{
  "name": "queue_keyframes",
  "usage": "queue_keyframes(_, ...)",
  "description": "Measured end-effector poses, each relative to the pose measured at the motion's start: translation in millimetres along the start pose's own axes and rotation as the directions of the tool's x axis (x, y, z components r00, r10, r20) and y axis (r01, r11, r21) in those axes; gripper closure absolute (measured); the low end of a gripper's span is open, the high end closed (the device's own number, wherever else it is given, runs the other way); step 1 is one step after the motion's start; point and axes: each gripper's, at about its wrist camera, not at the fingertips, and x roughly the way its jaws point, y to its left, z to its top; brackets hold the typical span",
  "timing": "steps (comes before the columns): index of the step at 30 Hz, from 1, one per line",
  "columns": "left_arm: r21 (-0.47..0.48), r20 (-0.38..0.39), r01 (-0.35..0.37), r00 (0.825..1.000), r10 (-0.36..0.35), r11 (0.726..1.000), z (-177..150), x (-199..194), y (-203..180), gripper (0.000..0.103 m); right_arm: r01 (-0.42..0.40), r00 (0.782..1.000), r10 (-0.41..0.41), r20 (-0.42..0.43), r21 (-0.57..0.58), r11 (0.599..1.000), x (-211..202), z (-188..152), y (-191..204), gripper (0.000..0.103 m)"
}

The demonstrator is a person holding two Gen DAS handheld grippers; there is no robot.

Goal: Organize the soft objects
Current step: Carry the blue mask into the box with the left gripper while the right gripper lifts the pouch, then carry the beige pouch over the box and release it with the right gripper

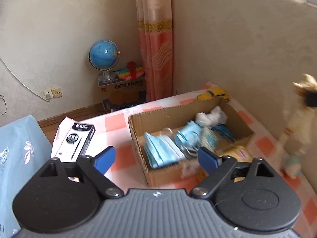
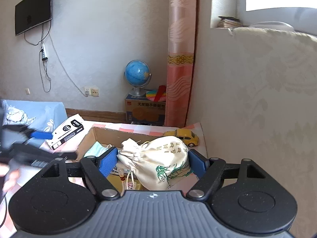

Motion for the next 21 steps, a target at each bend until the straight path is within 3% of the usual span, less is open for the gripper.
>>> queue_keyframes(6, 0.014, 0.011, 0.023, 1.0, -0.023, 1.0, -48.1, -47.0, -13.8, 0.01, -0.015, 0.997, 0.014, -0.07, -0.014, 1.0, 17.4, 24.7, 10.1, 0.022)
queue_keyframes(11, -0.046, -0.004, 0.067, 0.998, -0.068, 0.997, -80.0, -66.5, -22.2, 0.01, -0.022, 0.99, 0.022, -0.142, -0.002, 1.0, 42.6, 53.1, 21.6, 0.022)
queue_keyframes(14, -0.066, -0.008, 0.088, 0.996, -0.089, 0.994, -90.5, -71.2, -24.6, 0.01, -0.021, 0.981, 0.026, -0.191, 0.03, 0.999, 63.9, 72.6, 26.8, 0.022)
queue_keyframes(21, -0.08, -0.018, 0.071, 0.997, -0.073, 0.994, -105.3, -71.9, -23.2, 0.01, -0.024, 0.977, 0.046, -0.21, 0.107, 0.994, 91.4, 107.9, 34.8, 0.022)
